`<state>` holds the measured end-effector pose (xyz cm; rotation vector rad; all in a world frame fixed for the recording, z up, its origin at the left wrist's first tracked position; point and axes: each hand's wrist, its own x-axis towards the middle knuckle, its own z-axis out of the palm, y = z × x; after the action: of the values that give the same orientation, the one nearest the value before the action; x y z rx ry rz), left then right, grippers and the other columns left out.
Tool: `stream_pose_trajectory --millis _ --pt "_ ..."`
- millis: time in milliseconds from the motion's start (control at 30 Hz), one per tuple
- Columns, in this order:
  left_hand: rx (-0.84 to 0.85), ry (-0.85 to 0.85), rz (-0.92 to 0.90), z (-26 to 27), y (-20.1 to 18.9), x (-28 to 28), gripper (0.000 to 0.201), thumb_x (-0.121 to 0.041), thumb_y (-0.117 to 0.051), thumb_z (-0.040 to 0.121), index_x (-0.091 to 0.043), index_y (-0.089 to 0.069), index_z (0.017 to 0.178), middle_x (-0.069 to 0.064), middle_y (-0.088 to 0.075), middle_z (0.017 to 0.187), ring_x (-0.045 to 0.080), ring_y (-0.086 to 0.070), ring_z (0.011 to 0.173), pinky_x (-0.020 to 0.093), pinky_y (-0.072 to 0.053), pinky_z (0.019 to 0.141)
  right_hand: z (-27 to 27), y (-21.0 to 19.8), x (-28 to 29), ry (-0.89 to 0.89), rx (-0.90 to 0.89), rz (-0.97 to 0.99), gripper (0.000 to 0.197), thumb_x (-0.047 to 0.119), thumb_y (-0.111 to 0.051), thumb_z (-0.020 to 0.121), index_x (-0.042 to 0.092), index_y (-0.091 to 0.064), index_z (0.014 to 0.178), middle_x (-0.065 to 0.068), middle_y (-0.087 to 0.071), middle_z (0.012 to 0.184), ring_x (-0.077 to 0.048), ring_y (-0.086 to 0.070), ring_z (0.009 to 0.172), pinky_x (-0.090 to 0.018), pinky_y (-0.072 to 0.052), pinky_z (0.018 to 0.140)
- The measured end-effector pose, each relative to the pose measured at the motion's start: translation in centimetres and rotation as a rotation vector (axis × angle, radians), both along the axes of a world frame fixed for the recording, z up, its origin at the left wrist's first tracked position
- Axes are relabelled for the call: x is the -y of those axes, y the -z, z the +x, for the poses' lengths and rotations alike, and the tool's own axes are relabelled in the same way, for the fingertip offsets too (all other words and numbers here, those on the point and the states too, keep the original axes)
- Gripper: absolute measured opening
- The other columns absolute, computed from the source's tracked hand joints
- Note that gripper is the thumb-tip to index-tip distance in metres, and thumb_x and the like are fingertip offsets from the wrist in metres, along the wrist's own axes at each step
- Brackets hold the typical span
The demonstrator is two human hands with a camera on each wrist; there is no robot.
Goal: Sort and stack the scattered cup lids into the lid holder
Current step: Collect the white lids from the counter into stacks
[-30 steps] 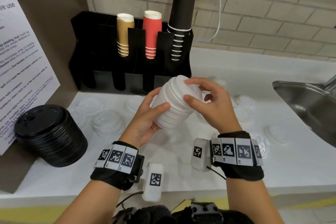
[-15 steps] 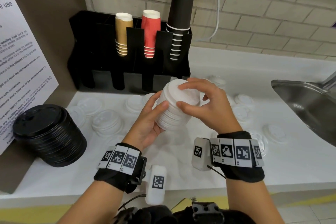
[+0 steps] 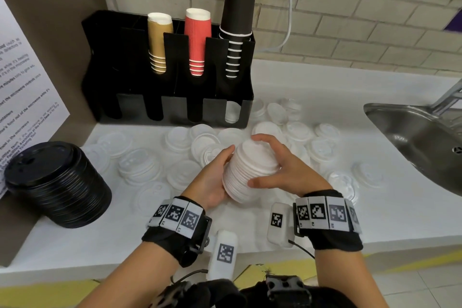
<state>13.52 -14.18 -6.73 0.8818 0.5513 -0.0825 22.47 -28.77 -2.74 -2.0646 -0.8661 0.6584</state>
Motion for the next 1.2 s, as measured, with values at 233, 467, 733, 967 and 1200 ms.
stream_pose_trajectory --millis 233,467,733,967,1200 --pt "-0.167 0.050 0.138 -0.1 0.0 0.0 0.047 -0.060 -0.044 0.095 -0.023 -0.064 0.115 0.004 -0.072 0.106 0.022 -0.066 0.099 0.036 -0.054 0.072 -0.1 1.7 -0.2 0.016 0.028 -0.011 0.090 0.019 -0.088 0.061 0.049 -0.034 0.126 -0.004 -0.038 0.124 -0.020 -0.043 0.114 -0.029 -0.040 0.095" --pt "-0.136 0.018 0.272 -0.4 -0.7 -0.4 0.039 -0.059 -0.034 0.098 -0.031 -0.062 0.095 -0.015 -0.070 0.084 -0.002 -0.061 0.080 0.021 -0.047 0.064 -0.5 2.5 -1.4 -0.022 0.094 -0.049 0.095 0.019 -0.088 0.058 0.055 -0.030 0.124 0.003 -0.032 0.117 -0.014 -0.042 0.106 -0.017 -0.036 0.082" --pt "-0.122 -0.066 0.326 -0.5 -0.4 -1.6 0.046 -0.057 -0.033 0.099 -0.024 -0.065 0.103 -0.002 -0.069 0.105 0.016 -0.060 0.102 0.034 -0.043 0.092 -0.8 2.1 -1.5 -0.052 0.060 -0.080 0.116 0.034 -0.092 0.052 0.050 -0.018 0.139 0.003 -0.029 0.129 -0.016 -0.039 0.120 -0.032 -0.041 0.098" --pt "-0.116 -0.113 0.311 -0.6 0.3 -2.5 0.051 -0.051 -0.045 0.097 -0.012 -0.060 0.126 0.002 -0.065 0.100 0.015 -0.055 0.079 0.030 -0.041 0.074 2.6 0.1 2.6 0.149 0.361 -0.866 0.084 0.045 -0.078 0.072 0.030 -0.034 0.142 -0.006 -0.044 0.135 -0.031 -0.028 0.133 -0.048 -0.027 0.107" --pt "-0.077 -0.114 0.288 -0.4 0.2 -2.2 0.032 -0.044 -0.052 0.096 -0.019 -0.064 0.111 -0.010 -0.068 0.074 0.011 -0.057 0.079 0.028 -0.043 0.075 2.6 1.0 2.6 0.151 0.366 -0.971 0.077 0.021 -0.076 0.077 0.033 -0.035 0.141 -0.007 -0.046 0.132 -0.029 -0.035 0.129 -0.041 -0.034 0.102"
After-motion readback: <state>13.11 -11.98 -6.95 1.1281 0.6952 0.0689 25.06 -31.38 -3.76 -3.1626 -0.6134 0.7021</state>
